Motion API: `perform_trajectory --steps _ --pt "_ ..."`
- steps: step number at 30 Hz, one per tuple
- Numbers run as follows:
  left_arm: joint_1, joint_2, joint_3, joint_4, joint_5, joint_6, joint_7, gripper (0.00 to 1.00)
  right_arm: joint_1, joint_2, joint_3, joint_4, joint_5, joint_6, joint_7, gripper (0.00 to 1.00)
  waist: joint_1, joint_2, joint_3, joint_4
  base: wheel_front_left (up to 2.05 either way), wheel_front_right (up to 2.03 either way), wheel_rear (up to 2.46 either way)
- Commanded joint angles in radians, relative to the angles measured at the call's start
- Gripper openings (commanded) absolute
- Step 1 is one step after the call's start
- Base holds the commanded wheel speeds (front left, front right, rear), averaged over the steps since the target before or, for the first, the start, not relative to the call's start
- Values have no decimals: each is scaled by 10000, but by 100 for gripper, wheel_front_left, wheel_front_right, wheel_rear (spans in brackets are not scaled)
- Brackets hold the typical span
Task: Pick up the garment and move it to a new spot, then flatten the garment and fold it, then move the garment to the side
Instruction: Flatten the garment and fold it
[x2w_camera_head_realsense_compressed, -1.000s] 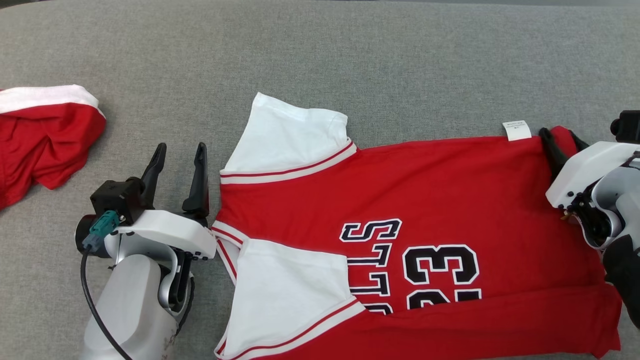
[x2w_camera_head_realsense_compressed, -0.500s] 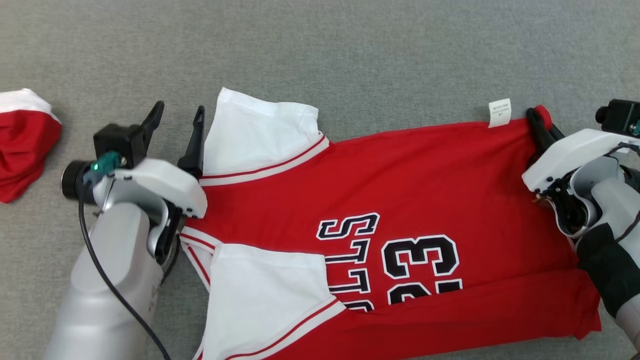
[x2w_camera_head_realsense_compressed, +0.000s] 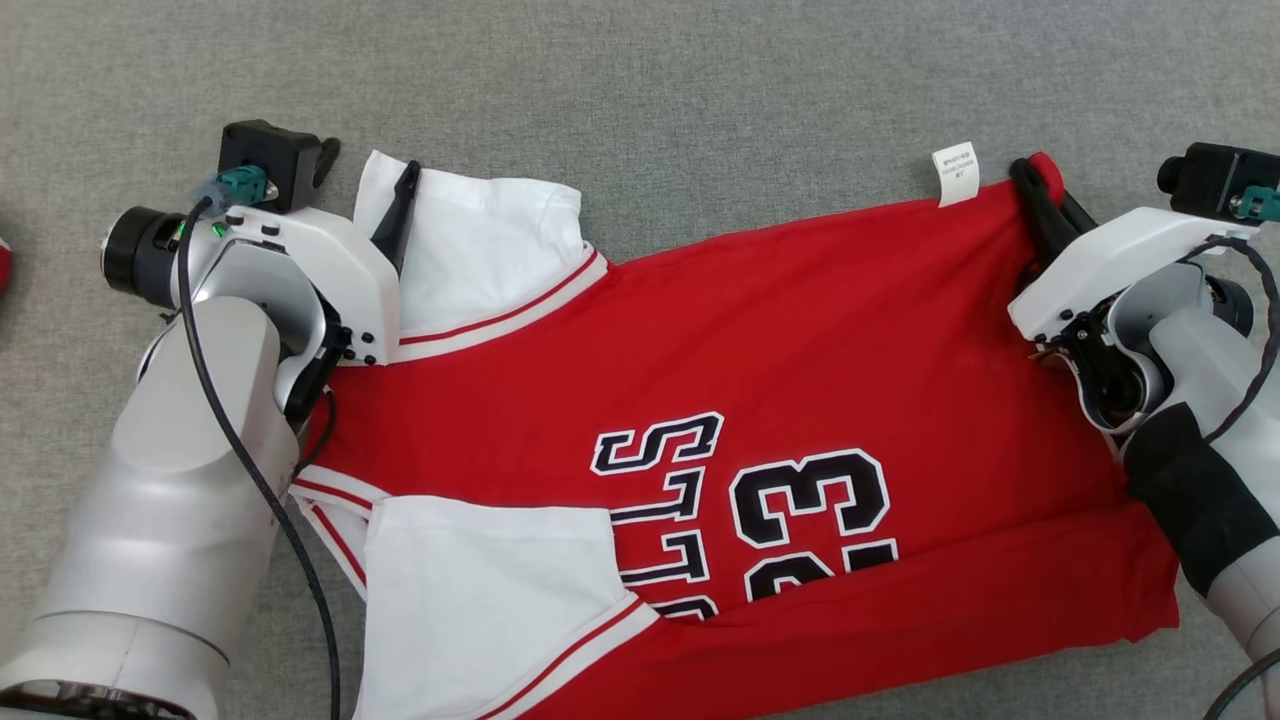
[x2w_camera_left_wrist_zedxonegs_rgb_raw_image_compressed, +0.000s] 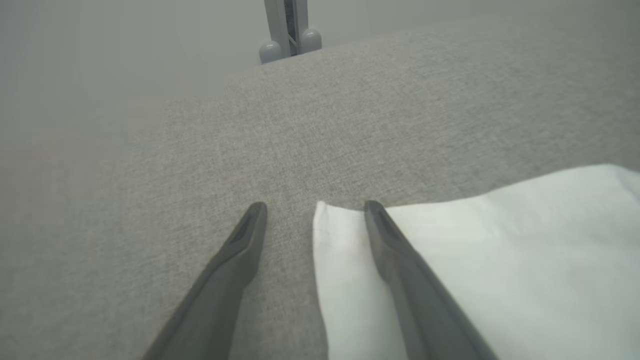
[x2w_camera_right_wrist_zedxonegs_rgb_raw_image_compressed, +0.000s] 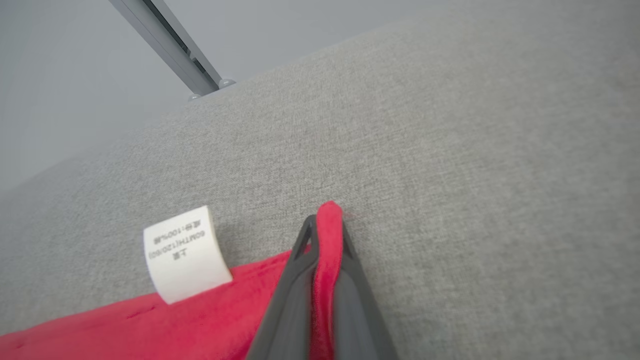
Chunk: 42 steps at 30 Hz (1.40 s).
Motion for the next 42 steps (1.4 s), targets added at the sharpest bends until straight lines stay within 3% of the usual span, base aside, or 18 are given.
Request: perform_trajectory --steps 1,3,4,5,6,15,25,31,37,42 --pt "-131 67 -132 87 -66 -31 44 100 51 26 103 54 100 0 6 0 0 0 29 -24 0 0 0" --pt "-199 137 -369 178 -184 -33 70 100 35 33 196 65 201 0 -6 0 0 0 57 -34 0 0 0" --pt "-228 148 -460 223 -287 -34 100 94 28 28 257 69 249 0 -11 0 0 0 66 -33 0 0 0" --pt "-269 158 -559 261 -389 -34 109 42 32 20 319 79 274 0 -15 0 0 0 70 -29 0 0 0" --pt "-300 163 -656 281 -484 -35 93 0 38 6 367 93 320 0 -15 0 0 0 72 -23 0 0 0" --pt "-441 282 -983 241 -1291 -26 -647 0 84 -149 691 175 687 0 -245 0 0 0 -101 147 0 0 0" --pt "-773 241 -1108 168 -1396 -25 -2072 0 -229 -292 836 136 946 1 -653 0 0 0 -325 330 0 0 0" --pt "-962 251 -954 40 -1159 480 -2356 0 -359 -267 746 291 868 1 -792 0 0 0 -460 288 0 0 0" --pt "-770 301 -428 -1224 -708 1048 -2391 0 -493 -308 -217 207 319 1 -802 0 0 0 -554 200 0 0 0" --pt "-381 171 -347 -1457 -535 681 -2387 0 -85 -154 -1074 19 -556 1 -806 0 0 0 -687 156 0 0 0"
